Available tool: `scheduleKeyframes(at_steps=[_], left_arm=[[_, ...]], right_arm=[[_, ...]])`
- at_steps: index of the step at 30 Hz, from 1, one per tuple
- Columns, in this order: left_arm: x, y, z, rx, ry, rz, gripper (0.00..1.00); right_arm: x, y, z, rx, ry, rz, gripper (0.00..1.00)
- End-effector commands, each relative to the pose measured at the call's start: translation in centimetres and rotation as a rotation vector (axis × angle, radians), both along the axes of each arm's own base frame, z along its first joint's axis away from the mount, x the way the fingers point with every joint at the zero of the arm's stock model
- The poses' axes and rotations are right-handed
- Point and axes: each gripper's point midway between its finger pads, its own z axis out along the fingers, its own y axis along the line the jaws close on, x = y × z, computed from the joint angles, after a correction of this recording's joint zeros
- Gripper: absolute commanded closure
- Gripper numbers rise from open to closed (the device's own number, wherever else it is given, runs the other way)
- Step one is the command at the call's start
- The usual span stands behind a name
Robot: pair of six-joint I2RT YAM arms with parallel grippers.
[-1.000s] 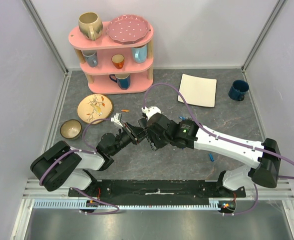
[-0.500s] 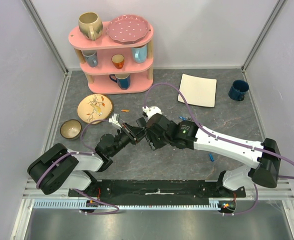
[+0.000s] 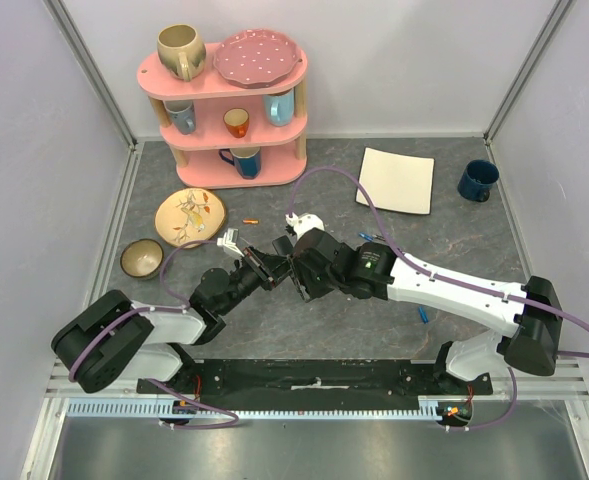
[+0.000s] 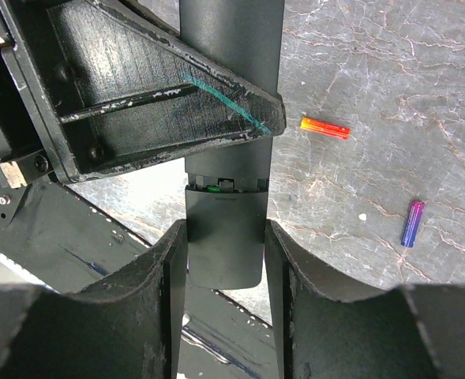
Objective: Load the batteries into the remote control
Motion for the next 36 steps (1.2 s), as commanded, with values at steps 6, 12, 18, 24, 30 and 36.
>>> scheduleKeyframes(at_steps=[6, 12, 18, 24, 30, 36], left_arm=[[0.6, 0.2, 4.4, -0.097, -0.101, 0.038, 0.98], [0.5, 0.1, 4.9, -0.107, -0.108, 0.031, 0.98], [0.5, 0.2, 5.5, -0.117, -0.118, 0.034, 0.98], [0.4, 0.0, 6.5, -0.138, -0.131, 0.021, 0.98], [-0.1, -0.1, 7.1, -0.150, -0.138, 0.007, 0.98], [-1.0, -0.6, 8.0, -0.173, -0.149, -0.029, 0.98]], right_arm=[[-1.4, 0.4, -1.6, -0.029, 0.046, 0.037, 1.00], [-1.8, 0.4, -2.0, -0.045, 0.050, 0.048, 1.00], [-2.0, 0.3, -2.3, -0.046, 0.059, 0.045, 1.00], [-2.1, 0.3, -2.7, -0.051, 0.065, 0.037, 1.00], [-2.0, 0.2, -3.2, -0.061, 0.068, 0.034, 1.00], [-1.8, 0.1, -3.4, -0.072, 0.060, 0.029, 1.00]])
